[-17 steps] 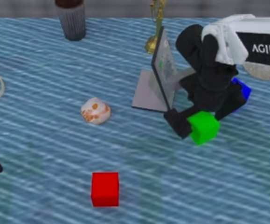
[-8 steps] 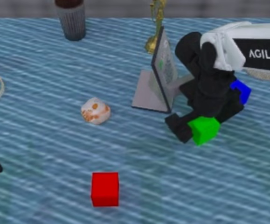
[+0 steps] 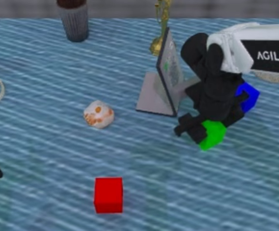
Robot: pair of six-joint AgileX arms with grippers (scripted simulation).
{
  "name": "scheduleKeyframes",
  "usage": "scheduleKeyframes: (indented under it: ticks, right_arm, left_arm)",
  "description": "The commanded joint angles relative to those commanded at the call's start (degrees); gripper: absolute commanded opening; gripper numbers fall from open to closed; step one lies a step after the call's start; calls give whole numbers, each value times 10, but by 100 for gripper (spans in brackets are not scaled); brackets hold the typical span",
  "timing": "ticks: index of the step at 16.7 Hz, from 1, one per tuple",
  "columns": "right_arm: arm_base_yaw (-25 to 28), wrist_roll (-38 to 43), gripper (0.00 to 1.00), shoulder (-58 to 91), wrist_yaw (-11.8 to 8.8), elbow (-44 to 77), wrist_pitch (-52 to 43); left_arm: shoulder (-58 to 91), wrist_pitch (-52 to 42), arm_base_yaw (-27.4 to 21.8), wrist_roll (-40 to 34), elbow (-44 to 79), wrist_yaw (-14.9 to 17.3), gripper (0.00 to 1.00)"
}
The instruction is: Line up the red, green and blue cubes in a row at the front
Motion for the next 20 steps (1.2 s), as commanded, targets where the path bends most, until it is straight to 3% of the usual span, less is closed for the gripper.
scheduleKeyframes:
  ticks: [2,3,12,20]
  right_arm:
    - [0,0,2,0,0,0,0]
    - [0,0,0,0,0,0,0]
    - [-1,0,0,-3,0,2,-3]
    - [3,-1,0,-44,0,89,-134]
  left_arm:
    - [0,0,0,0,0,0,100]
    - [0,0,0,0,0,0,100]
    - [0,0,0,0,0,0,100]
    - [0,0,0,0,0,0,100]
